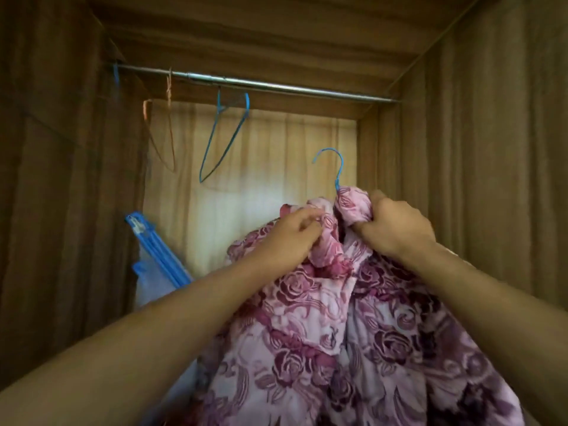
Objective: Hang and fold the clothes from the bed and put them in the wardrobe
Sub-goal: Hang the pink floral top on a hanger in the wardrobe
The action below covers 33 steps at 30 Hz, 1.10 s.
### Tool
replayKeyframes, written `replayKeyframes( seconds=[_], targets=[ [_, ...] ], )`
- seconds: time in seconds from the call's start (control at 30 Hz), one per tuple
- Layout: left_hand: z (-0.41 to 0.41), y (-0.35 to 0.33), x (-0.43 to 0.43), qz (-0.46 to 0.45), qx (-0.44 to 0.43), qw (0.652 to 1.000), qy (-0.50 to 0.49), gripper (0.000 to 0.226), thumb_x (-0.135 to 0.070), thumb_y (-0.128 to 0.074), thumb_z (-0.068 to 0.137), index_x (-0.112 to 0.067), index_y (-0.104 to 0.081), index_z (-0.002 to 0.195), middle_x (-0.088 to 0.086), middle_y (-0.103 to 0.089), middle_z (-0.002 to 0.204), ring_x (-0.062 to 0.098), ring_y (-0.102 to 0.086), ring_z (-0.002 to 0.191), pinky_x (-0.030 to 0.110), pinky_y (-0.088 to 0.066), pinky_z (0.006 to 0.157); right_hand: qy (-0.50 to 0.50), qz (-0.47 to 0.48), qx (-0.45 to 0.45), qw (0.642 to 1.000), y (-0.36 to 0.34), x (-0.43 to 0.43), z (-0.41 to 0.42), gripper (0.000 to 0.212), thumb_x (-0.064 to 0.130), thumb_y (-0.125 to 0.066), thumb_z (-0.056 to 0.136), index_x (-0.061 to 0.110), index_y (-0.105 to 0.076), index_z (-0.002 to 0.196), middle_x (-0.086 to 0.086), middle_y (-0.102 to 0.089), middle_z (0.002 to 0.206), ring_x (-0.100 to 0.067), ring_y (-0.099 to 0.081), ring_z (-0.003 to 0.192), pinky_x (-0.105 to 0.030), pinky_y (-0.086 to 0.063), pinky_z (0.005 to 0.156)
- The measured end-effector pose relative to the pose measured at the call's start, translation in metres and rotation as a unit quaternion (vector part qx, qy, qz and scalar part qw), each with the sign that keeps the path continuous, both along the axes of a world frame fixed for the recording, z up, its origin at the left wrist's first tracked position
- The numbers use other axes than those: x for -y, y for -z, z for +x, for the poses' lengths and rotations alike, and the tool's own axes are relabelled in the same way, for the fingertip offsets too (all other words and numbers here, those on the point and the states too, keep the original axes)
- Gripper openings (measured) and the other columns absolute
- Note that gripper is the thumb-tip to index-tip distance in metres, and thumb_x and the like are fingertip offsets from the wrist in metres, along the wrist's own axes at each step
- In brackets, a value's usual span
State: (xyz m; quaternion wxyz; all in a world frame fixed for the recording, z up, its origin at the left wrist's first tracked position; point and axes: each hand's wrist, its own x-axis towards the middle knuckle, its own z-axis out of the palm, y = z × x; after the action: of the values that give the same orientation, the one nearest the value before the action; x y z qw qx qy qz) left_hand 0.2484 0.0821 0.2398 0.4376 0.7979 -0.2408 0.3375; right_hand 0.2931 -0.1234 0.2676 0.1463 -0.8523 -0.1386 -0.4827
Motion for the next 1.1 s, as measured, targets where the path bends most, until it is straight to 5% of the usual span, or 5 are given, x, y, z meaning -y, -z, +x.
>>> replayKeyframes(
  seconds=[0.17, 0.33, 0.5, 0.97, 1.1],
  targets=[
    [0.015, -0.014, -0.014, 0.158, 0.206, 0.938, -0.23, 0.06, -0.032, -0.061, 0.094, -0.045, -0.041, 0.149, 0.003, -0.037, 0.134, 0.023, -0.034, 0.129, 0.039, -0.026, 0.11, 0.056, 0.011, 0.053, 0.997, -0.033, 0.023, -0.035, 0.049, 0.06, -0.056, 0.084, 0.021, -0.047, 0.112, -0.019, -0.069, 0.105, -0.043, -0.066, 0.094, -0.041, -0.044, 0.067],
    [0.04, -0.041, -0.013, 0.236, 0.115, 0.942, -0.208, 0.085, -0.06, -0.056, 0.087, -0.054, -0.001, 0.152, 0.007, -0.059, 0.129, 0.029, -0.052, 0.126, 0.053, -0.033, 0.111, 0.062, 0.025, 0.041, 0.997, -0.046, 0.04, -0.053, 0.042, 0.056, -0.058, 0.083, 0.022, -0.046, 0.103, -0.016, -0.07, 0.105, -0.042, -0.065, 0.096, -0.041, -0.045, 0.067],
    [0.074, -0.054, -0.007, 0.159, 0.195, 0.947, -0.201, 0.052, -0.047, -0.055, 0.096, -0.05, -0.024, 0.137, 0.009, -0.072, 0.101, 0.038, -0.067, 0.094, 0.036, -0.044, 0.066, 0.048, -0.013, 0.024, 0.998, -0.048, 0.058, -0.056, 0.044, 0.055, -0.059, 0.084, 0.024, -0.046, 0.112, -0.013, -0.067, 0.111, -0.038, -0.063, 0.103, -0.042, -0.048, 0.075],
    [0.155, -0.087, 0.013, 0.086, 0.137, 0.974, -0.159, 0.052, -0.044, -0.05, 0.1, -0.048, -0.028, 0.147, 0.006, -0.066, 0.13, 0.035, -0.062, 0.114, 0.041, -0.051, 0.09, 0.202, -0.117, 0.082, 0.969, -0.065, 0.07, -0.007, 0.089, 0.09, -0.005, 0.079, 0.037, -0.026, 0.147, -0.009, -0.049, 0.12, -0.037, -0.058, 0.109, -0.046, -0.048, 0.085],
    [0.174, -0.11, 0.023, 0.089, 0.126, 0.975, -0.161, 0.057, -0.041, -0.048, 0.102, -0.048, -0.022, 0.153, 0.001, -0.058, 0.141, 0.031, -0.055, 0.126, 0.044, -0.046, 0.098, 0.174, -0.1, 0.097, 0.975, -0.097, 0.069, 0.012, 0.057, 0.073, -0.027, 0.095, 0.042, -0.029, 0.143, -0.009, -0.052, 0.114, -0.038, -0.062, 0.105, -0.043, -0.048, 0.074]
  ],
)
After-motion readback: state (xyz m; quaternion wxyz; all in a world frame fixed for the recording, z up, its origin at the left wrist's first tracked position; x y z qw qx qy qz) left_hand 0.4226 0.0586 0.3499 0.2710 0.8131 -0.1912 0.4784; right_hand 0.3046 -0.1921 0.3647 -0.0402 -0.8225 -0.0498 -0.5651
